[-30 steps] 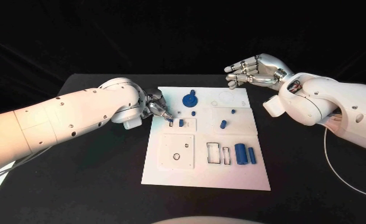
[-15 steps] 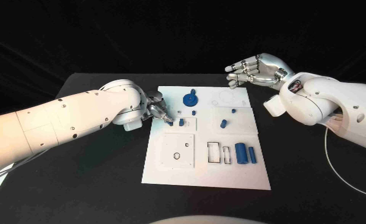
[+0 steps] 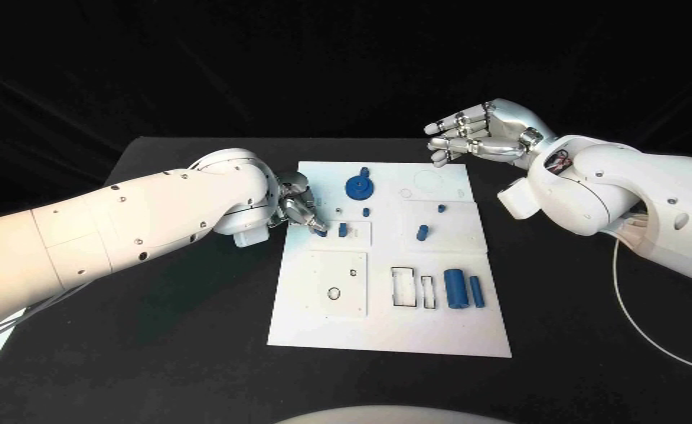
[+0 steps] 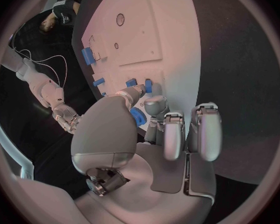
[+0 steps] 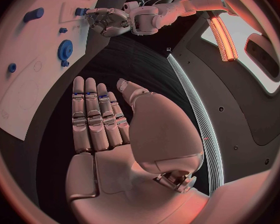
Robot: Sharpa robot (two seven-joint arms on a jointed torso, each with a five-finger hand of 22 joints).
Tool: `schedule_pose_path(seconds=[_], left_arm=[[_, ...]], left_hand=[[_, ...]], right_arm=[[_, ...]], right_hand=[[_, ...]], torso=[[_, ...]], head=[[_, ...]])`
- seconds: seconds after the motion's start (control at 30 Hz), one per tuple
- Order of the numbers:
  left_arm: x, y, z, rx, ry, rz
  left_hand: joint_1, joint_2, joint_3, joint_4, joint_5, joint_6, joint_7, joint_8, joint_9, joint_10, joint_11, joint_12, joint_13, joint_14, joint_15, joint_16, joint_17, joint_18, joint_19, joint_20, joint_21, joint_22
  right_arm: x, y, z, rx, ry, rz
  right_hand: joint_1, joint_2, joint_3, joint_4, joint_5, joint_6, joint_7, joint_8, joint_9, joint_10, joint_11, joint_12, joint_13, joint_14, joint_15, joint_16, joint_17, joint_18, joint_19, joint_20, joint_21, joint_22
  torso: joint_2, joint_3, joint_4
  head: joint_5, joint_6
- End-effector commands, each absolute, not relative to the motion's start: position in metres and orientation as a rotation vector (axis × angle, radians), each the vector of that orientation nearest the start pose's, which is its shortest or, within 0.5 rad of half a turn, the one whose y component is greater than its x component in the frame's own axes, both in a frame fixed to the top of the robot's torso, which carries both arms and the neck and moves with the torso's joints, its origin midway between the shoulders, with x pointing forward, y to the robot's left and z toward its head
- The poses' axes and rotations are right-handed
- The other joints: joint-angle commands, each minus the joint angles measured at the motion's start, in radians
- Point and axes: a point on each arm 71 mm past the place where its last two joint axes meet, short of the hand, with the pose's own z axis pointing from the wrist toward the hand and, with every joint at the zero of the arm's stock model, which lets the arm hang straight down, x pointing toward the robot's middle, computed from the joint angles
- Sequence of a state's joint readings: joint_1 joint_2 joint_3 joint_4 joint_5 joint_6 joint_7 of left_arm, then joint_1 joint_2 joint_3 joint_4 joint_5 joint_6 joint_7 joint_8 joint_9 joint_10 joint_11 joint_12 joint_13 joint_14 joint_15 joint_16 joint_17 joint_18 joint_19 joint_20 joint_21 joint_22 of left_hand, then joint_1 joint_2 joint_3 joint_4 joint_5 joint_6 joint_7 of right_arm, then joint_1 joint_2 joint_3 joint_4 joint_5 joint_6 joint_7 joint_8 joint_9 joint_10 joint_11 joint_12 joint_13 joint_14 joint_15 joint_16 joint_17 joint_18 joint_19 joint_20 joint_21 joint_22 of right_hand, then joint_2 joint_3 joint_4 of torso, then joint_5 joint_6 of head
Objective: Assemble the parts on the task board
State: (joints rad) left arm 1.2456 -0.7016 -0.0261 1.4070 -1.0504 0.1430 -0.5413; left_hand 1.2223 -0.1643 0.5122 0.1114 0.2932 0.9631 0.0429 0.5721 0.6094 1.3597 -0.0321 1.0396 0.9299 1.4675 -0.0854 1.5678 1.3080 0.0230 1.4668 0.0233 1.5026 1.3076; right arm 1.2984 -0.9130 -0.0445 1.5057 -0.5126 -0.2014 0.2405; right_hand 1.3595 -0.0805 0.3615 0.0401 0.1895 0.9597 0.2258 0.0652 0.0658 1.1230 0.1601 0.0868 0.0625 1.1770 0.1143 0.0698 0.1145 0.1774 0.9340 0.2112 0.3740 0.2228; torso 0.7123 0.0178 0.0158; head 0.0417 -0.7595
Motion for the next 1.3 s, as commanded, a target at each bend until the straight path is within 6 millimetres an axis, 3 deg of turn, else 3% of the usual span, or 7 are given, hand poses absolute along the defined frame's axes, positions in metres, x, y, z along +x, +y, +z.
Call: schedule_pose_path(seconds=[0.03,0.6,0.87,0.97,1.3], left_arm=[[0.502,0.178,-0.211,-0.157,2.346,-0.399],[0.500,0.167,-0.213,-0.114,2.361,-0.356],[0.501,0.162,-0.212,-0.122,2.352,-0.349],[0.502,0.161,-0.212,-0.124,2.351,-0.344],[0.502,0.160,-0.213,-0.119,2.355,-0.329]], left_hand=[[0.011,0.002,0.135,-0.129,0.005,0.003,-0.001,0.000,0.001,0.006,-0.002,-0.005,-0.001,0.103,-0.002,0.003,0.263,-0.005,0.075,-0.005,0.001,0.214],[-0.001,0.005,0.134,-0.121,0.008,0.008,-0.003,0.000,0.001,0.011,-0.003,-0.005,0.000,0.103,-0.002,0.003,0.263,-0.005,0.076,-0.005,0.003,0.216],[-0.044,0.010,0.113,-0.095,0.012,0.025,-0.019,0.006,0.006,0.021,-0.013,-0.017,-0.021,0.103,-0.009,0.003,0.263,-0.007,0.080,-0.008,0.010,0.222],[-0.069,0.012,0.093,-0.077,0.011,0.040,-0.027,0.016,0.012,0.033,-0.019,0.016,0.019,0.103,-0.014,0.003,0.263,-0.008,0.081,-0.011,0.012,0.224],[-0.121,0.006,0.046,-0.042,0.010,0.048,-0.034,0.022,0.018,0.033,-0.025,0.023,0.027,0.103,-0.020,0.003,0.263,-0.009,0.082,-0.017,0.015,0.226]], right_arm=[[0.500,-0.234,-0.136,0.535,1.619,1.335],[0.499,-0.233,-0.136,0.533,1.620,1.338],[0.499,-0.233,-0.136,0.532,1.625,1.341],[0.499,-0.233,-0.136,0.532,1.630,1.342],[0.499,-0.232,-0.136,0.531,1.633,1.344]], right_hand=[[-0.004,0.007,0.001,-0.005,0.007,0.001,-0.002,0.000,0.000,0.000,-0.004,0.000,-0.001,0.001,-0.006,-0.003,-0.001,0.004,0.005,-0.001,-0.003,-0.001],[-0.005,0.007,0.000,-0.006,0.007,0.001,-0.002,-0.001,0.000,-0.001,-0.004,0.000,-0.001,0.001,-0.006,-0.003,-0.001,0.004,0.005,0.000,-0.004,-0.002],[-0.005,0.007,0.000,-0.006,0.007,0.001,-0.002,-0.001,0.000,-0.001,-0.004,0.000,-0.001,0.001,-0.006,-0.003,-0.001,0.004,0.005,0.000,-0.004,-0.002],[-0.006,0.008,0.001,-0.005,0.008,0.000,-0.002,-0.001,0.000,-0.001,-0.003,0.000,-0.001,0.001,-0.006,-0.003,-0.002,0.004,0.005,0.000,-0.005,-0.002],[-0.006,0.008,0.001,-0.005,0.008,0.000,-0.002,-0.001,0.000,-0.001,-0.003,0.000,-0.001,0.001,-0.006,-0.003,-0.002,0.004,0.006,0.000,-0.005,-0.002]], torso=[[0.000,0.0003,-0.0003],[0.000,0.0006,-0.0009],[0.000,0.0010,-0.0004],[0.000,0.0002,-0.0003],[0.000,-0.0006,0.0001]], head=[[0.001,-0.001],[0.002,-0.003],[-0.003,-0.003],[-0.004,-0.002],[-0.005,-0.006]])
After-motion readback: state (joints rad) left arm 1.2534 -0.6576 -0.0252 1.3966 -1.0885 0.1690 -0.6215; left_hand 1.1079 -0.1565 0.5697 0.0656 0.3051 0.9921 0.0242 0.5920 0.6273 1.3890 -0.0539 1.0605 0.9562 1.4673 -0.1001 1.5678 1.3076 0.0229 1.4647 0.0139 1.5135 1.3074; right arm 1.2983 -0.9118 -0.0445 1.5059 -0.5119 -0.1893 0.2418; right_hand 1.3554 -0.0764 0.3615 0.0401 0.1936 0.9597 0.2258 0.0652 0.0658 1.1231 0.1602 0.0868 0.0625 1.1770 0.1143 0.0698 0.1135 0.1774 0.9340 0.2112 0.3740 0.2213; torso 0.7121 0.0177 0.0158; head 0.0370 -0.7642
